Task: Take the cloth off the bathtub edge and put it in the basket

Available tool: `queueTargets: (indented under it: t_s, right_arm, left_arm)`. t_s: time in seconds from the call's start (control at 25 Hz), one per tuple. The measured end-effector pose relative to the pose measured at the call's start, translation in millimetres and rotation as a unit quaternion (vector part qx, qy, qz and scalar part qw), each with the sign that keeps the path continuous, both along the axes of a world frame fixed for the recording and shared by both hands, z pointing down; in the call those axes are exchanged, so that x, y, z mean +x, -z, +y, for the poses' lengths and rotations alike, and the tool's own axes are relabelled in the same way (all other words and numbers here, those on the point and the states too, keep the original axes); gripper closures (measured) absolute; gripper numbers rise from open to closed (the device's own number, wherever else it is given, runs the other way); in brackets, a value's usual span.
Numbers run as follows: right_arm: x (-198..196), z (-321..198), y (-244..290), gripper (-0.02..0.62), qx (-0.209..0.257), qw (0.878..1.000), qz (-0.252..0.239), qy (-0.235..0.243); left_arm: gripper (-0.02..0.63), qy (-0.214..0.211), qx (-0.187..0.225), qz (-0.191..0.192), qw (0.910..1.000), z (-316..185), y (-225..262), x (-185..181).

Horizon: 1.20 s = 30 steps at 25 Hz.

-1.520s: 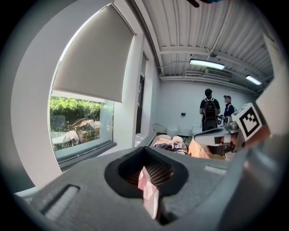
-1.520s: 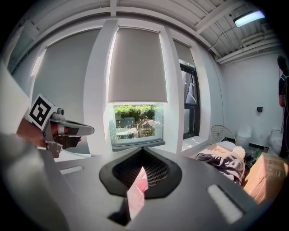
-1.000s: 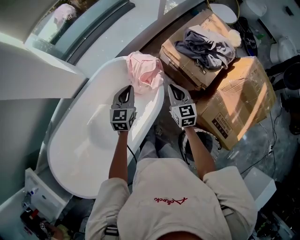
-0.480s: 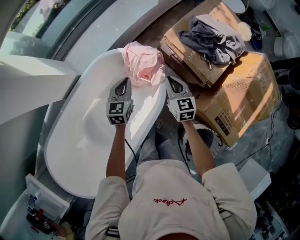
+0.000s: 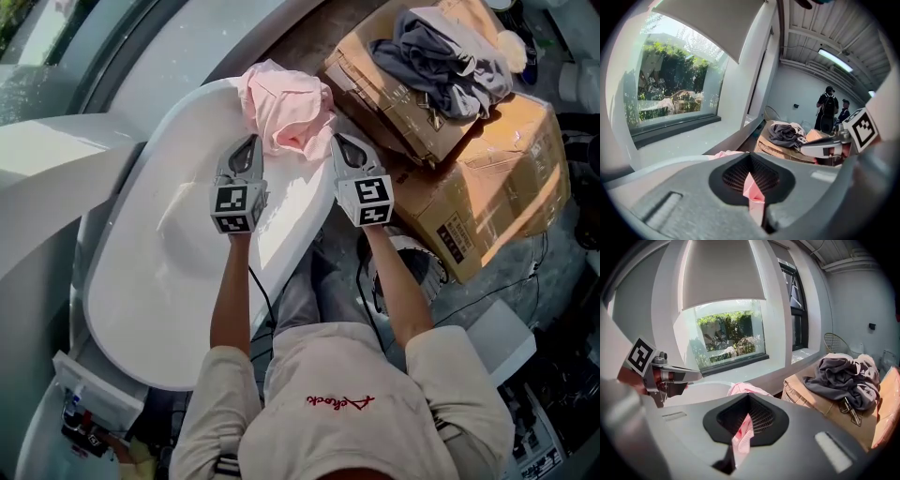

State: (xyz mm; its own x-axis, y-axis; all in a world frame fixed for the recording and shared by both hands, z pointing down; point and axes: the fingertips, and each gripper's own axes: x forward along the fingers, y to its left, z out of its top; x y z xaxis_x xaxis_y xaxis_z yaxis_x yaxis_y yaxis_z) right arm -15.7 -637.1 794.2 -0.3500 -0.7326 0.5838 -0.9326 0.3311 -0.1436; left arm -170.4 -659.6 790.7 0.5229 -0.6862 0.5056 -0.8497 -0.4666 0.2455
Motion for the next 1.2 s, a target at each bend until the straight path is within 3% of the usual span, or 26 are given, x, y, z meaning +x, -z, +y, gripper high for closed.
queueTargets:
  t_s: [0.24, 0.44, 0.48, 0.52, 0.64, 0.68, 0.8, 1.08, 1.2]
  right_arm:
    - [-1, -21, -39, 0.589, -0.017, 1.0, -0.003, -0.005]
    - [-9, -35, -74, 0.588, -0.038, 0.999, -0.037, 0.009]
    - [-10, -38, -81, 0.575, -0.046, 0.998, -0.043, 0.01]
    - [-12, -41, -89, 0.505, -0.053, 0.997, -0.048, 0.011]
    - [-15, -51, -108, 0.419, -0.068, 0.996, -0.055, 0.013]
    - [-15, -55, -113, 0.392, -0.07, 0.996, -0.057, 0.012]
    - [-15, -66, -126, 0.305, -0.076, 0.995, -0.066, 0.007]
    - [-21, -90, -149, 0.176, -0.081, 0.991, -0.104, 0.008]
    - [-25, -98, -157, 0.175, -0.085, 0.991, -0.106, 0.017]
  left_arm:
    - [0.606, -0.005, -0.02, -0.004, 0.9998, -18, -43, 2]
    - [0.606, -0.021, -0.029, -0.002, 0.9994, -34, -70, 12]
    - [0.606, -0.024, -0.03, -0.003, 0.9992, -37, -76, 13]
    - [0.606, -0.026, -0.032, -0.003, 0.9991, -41, -81, 15]
    - [0.594, -0.037, -0.043, 0.006, 0.9984, -48, -97, 24]
    - [0.493, -0.04, -0.051, 0.009, 0.9979, -50, -103, 28]
    - [0.364, -0.048, -0.069, 0.012, 0.9964, -54, -121, 40]
    - [0.135, -0.056, -0.101, -0.012, 0.9933, -66, -159, 45]
    - [0.117, -0.05, -0.107, -0.015, 0.9928, -72, -172, 40]
